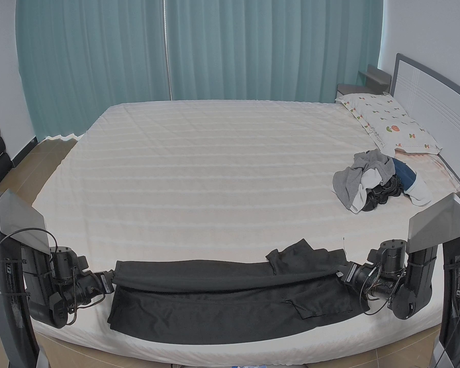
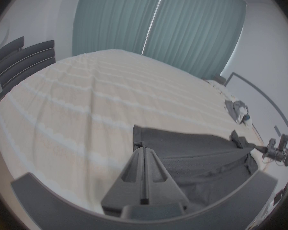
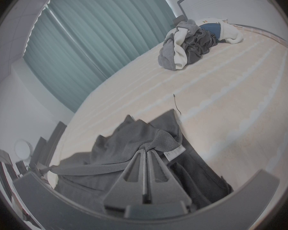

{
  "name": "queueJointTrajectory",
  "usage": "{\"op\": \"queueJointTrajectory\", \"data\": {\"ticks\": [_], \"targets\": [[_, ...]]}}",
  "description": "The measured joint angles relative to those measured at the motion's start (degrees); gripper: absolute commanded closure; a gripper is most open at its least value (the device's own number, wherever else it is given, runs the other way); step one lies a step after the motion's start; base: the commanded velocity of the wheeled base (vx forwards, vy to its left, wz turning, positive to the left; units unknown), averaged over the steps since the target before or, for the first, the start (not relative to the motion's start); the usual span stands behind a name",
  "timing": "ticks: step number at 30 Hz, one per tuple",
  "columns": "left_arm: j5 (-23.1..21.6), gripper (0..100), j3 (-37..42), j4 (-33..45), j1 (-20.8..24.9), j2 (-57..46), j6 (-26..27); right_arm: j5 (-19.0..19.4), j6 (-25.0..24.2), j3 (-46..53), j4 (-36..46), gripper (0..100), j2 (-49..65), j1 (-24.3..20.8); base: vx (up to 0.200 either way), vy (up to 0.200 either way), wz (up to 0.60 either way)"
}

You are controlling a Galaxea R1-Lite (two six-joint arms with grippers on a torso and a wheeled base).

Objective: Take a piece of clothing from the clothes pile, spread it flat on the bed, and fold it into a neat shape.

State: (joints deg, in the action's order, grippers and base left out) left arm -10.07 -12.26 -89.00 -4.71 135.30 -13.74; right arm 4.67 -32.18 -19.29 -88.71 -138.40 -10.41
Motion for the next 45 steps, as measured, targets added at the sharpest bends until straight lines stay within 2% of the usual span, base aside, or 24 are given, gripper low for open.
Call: {"op": "queueJointTrajectory", "data": {"ticks": [8,18,19,28,34,37,45], "targets": [[-0.5,100,2.3,0.0,-0.1,2.9,2.1,0.1,3.4,1.9,-0.3,100,-2.9,-0.1,0.000,0.000,0.00],[-0.9,100,4.7,0.0,-0.1,4.9,8.1,0.0,3.7,2.2,-0.3,100,-4.2,-0.5,0.000,0.000,0.00],[-0.9,0,4.9,0.0,-0.1,5.1,8.4,0.0,3.7,2.2,-0.3,0,-4.3,-0.5,0.000,0.000,0.00],[-1.5,0,5.7,0.0,-0.4,4.8,8.3,0.0,3.4,1.9,-0.3,0,-3.1,0.2,0.000,0.000,0.00],[-5.3,0,5.8,0.0,-1.6,2.6,7.0,0.5,2.7,1.5,-0.3,0,0.3,2.9,0.000,0.000,0.00],[-5.8,0,5.1,0.0,-1.9,1.7,2.6,1.3,1.6,1.2,-0.3,0,1.5,4.0,0.000,0.000,0.00],[-4.6,0,-1.3,0.1,0.6,0.8,-16.4,3.7,-3.3,-1.0,-0.1,0,2.3,5.7,0.000,0.000,0.00]]}}
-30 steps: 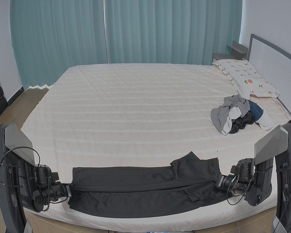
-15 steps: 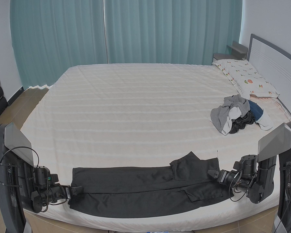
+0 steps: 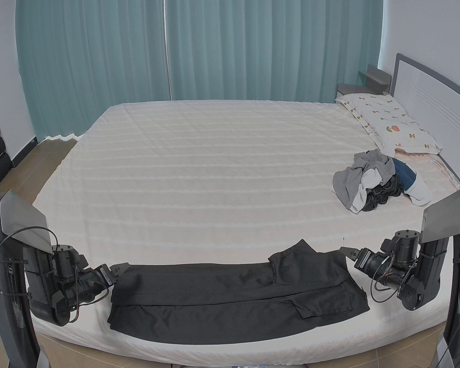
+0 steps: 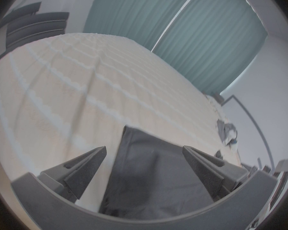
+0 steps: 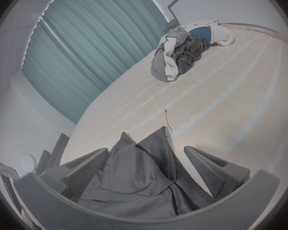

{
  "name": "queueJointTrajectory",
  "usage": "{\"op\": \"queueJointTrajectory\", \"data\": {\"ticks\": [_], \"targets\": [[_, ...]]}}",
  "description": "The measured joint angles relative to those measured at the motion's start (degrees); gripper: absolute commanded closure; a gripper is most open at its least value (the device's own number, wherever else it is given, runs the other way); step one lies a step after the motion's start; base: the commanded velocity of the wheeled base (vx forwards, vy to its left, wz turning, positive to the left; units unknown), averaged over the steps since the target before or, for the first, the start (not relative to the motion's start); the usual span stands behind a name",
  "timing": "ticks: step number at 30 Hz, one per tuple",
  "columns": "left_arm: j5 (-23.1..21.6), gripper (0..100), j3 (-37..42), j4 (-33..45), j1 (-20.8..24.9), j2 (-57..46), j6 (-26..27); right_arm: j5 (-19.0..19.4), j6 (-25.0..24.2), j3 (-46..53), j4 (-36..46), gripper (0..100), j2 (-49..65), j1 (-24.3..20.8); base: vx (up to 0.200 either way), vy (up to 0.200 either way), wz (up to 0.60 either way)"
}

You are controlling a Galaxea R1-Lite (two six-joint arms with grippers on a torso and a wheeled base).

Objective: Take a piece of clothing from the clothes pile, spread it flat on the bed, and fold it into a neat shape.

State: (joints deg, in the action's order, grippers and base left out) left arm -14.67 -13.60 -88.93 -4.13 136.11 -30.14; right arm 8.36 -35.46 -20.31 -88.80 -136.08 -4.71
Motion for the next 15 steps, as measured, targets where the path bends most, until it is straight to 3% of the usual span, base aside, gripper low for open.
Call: {"op": "queueJointTrajectory", "data": {"ticks": [5,15], "targets": [[4.3,0,-6.8,-0.1,2.4,1.6,-4.4,3.1,-3.2,-1.2,0.2,0,-0.5,1.3,0.000,0.000,0.00],[9.8,0,-11.3,0.0,3.9,5.8,-5.3,4.2,-4.8,-5.0,3.2,0,-2.9,1.8,0.000,0.000,0.00]]}}
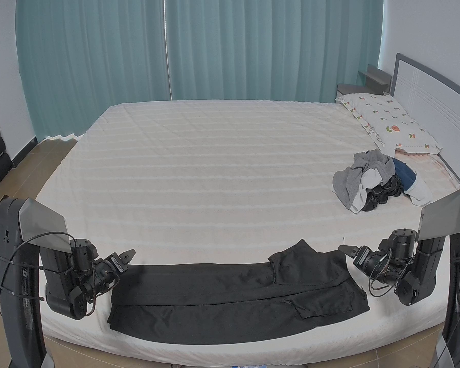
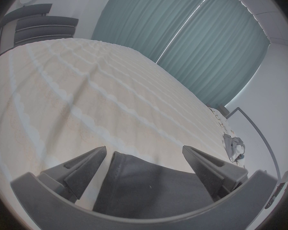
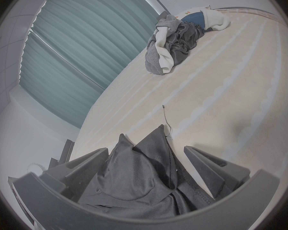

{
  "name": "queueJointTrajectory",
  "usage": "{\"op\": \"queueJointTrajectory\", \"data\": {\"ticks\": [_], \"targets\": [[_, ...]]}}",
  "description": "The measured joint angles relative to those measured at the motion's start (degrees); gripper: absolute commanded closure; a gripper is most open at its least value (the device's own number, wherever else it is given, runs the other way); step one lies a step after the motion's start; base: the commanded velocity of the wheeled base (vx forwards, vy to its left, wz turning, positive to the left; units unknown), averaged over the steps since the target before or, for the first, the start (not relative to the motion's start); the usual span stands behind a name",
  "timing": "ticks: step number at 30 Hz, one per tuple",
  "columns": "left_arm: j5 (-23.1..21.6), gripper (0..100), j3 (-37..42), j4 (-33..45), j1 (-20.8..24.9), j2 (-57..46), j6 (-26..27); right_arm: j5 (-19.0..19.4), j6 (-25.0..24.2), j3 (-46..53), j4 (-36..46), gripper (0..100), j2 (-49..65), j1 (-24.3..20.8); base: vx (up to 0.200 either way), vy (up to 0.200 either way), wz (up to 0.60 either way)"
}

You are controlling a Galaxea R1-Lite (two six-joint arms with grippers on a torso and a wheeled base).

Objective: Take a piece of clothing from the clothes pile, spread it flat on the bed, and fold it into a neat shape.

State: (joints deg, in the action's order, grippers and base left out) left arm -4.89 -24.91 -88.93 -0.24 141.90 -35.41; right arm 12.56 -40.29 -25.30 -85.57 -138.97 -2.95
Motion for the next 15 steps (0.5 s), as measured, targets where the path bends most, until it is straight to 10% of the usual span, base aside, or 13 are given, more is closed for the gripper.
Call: {"op": "queueJointTrajectory", "data": {"ticks": [9,10,15], "targets": [[1.5,0,-1.3,0.0,0.0,1.8,0.0,0.0,-0.1,-4.2,1.9,0,-1.8,-0.7,0.000,0.000,0.00],[1.5,100,-1.4,0.0,0.0,2.0,0.0,0.0,-0.1,-4.5,2.1,0,-2.0,-0.8,0.000,0.000,0.00],[1.6,100,-1.4,0.0,0.0,2.3,0.0,0.0,0.0,-6.1,2.5,0,-3.0,-1.4,0.000,0.000,0.00]]}}
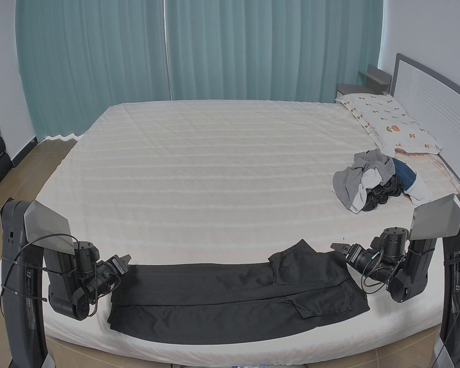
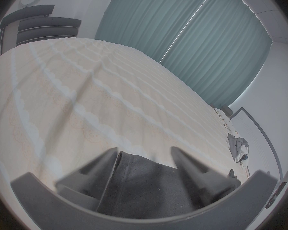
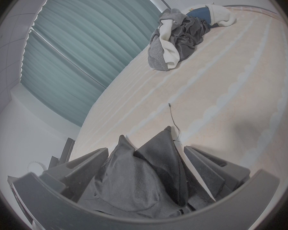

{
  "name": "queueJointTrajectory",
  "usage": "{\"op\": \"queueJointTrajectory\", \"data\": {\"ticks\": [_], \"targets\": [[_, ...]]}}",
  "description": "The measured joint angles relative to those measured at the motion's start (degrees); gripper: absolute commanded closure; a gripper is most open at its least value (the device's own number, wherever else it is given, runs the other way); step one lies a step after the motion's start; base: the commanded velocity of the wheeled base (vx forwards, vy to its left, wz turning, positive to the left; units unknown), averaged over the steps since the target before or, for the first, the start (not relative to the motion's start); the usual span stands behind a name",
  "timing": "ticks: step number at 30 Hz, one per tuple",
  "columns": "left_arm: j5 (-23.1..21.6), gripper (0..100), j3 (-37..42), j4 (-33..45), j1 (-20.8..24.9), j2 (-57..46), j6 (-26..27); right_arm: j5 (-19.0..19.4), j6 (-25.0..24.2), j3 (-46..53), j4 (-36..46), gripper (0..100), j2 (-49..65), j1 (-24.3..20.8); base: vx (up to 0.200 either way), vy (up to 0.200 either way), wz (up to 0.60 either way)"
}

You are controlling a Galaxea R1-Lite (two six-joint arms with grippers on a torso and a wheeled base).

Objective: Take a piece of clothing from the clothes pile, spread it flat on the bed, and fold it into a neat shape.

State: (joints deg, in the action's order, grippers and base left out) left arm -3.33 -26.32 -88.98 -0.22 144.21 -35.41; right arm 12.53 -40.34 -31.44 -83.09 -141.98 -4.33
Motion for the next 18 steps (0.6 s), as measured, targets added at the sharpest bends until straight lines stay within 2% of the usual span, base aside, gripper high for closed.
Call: {"op": "queueJointTrajectory", "data": {"ticks": [3,4,10,18], "targets": [[0.0,100,0.0,0.0,0.0,0.2,0.0,-0.1,0.0,-1.0,0.4,0,-0.7,-0.4,0.000,0.000,0.00],[0.0,100,0.0,0.0,0.0,0.3,0.0,-0.1,0.0,-1.4,0.7,100,-0.9,-0.5,0.000,0.000,0.00],[0.1,100,-0.1,0.0,-0.3,0.4,-0.1,-0.7,0.0,-4.3,4.7,100,-1.6,-0.9,0.000,0.000,0.00],[0.1,100,-0.2,0.0,-1.0,0.4,-0.2,-1.8,-0.7,-5.2,4.7,100,-1.7,0.0,0.000,0.000,0.00]]}}
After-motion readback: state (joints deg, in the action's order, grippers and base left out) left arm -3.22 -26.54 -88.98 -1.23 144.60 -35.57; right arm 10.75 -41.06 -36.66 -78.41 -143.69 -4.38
